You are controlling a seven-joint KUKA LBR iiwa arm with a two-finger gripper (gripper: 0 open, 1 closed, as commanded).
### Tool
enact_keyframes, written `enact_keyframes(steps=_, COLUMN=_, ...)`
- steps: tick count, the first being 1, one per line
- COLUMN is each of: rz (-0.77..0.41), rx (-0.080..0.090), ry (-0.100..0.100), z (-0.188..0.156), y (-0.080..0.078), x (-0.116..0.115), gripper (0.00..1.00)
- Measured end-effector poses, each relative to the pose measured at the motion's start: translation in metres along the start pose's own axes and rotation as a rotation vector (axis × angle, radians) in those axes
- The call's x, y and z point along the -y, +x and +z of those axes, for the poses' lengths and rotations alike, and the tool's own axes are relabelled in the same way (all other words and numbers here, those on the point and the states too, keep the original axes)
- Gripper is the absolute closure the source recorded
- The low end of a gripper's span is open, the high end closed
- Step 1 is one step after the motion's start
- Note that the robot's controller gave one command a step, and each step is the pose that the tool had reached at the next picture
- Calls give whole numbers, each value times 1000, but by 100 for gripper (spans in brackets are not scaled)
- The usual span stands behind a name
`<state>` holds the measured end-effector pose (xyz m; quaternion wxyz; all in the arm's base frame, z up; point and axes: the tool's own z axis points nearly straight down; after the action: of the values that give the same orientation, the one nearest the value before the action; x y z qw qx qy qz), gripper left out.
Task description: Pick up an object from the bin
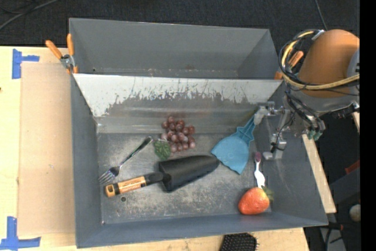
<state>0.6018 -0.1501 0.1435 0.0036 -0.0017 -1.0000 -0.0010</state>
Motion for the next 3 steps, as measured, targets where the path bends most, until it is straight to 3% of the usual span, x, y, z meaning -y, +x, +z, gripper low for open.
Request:
enact_keyframes(steps=1, rz=-4, rx=7, ry=1, z=-5, y=-2, x=-1, gripper=0)
enact_keyframes(steps=2, rz=-125, rx=8, ry=2, z=40, y=-7, x=-50, gripper=0)
enact_keyframes(steps=3, rz=-67, rx=8, ry=2, z=25, y=7, x=-89, gripper=0)
